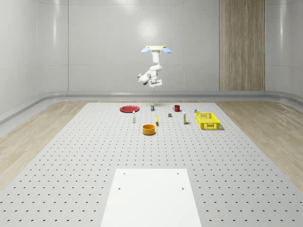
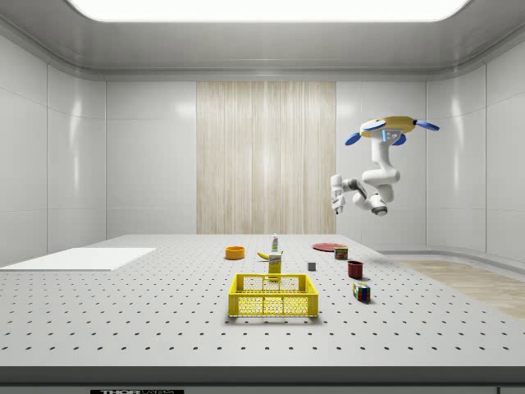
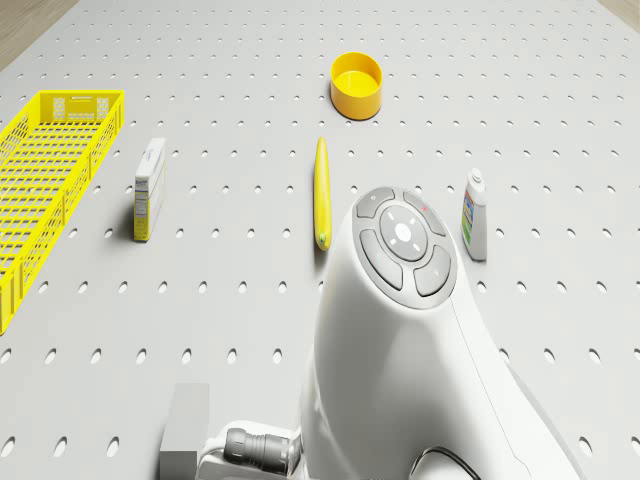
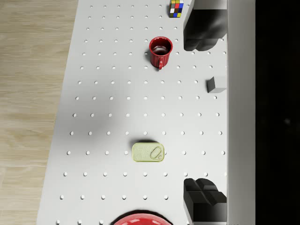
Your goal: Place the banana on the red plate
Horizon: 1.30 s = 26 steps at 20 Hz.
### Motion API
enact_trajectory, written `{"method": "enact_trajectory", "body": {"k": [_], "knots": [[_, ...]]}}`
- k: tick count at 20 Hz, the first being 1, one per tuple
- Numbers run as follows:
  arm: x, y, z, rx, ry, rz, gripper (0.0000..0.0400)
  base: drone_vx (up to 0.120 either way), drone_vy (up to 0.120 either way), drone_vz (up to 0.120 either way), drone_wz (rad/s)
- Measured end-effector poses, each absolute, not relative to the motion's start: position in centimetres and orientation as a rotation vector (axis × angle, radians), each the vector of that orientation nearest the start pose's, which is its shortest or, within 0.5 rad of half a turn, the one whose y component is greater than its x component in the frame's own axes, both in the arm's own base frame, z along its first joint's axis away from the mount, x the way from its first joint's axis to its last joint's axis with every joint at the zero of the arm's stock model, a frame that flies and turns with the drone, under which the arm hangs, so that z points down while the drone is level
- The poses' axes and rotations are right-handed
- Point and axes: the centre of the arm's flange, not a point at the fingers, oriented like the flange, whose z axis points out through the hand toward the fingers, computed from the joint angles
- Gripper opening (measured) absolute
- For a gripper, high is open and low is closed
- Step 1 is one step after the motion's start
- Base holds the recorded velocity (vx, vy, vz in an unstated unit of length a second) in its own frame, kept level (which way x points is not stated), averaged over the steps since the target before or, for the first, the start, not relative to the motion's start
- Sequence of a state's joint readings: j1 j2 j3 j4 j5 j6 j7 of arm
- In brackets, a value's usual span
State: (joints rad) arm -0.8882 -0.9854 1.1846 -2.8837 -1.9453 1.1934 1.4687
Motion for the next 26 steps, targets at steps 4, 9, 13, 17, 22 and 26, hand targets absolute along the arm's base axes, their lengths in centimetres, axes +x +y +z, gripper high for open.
{"method": "enact_trajectory", "body": {"k": [4, 9, 13, 17, 22, 26], "knots": [[30.7, 0.8, 49.1, 0.074, -0.036, 0.785, 0.0400, 0.120, -0.040, -0.120, 0.000], [30.7, 0.3, 49.1, 0.030, -0.016, 0.785, 0.0400, 0.120, -0.072, -0.072, 0.000], [30.7, 0.1, 49.1, 0.015, -0.009, 0.784, 0.0400, 0.120, 0.000, 0.000, 0.000], [30.7, 0.1, 49.1, 0.008, -0.005, 0.784, 0.0400, 0.120, 0.000, -0.050, 0.000], [30.7, 0.0, 49.1, 0.003, -0.003, 0.784, 0.0400, 0.120, 0.000, -0.072, 0.000], [30.7, 0.0, 49.1, 0.002, -0.003, 0.784, 0.0400, 0.120, 0.000, -0.120, 0.000]]}}
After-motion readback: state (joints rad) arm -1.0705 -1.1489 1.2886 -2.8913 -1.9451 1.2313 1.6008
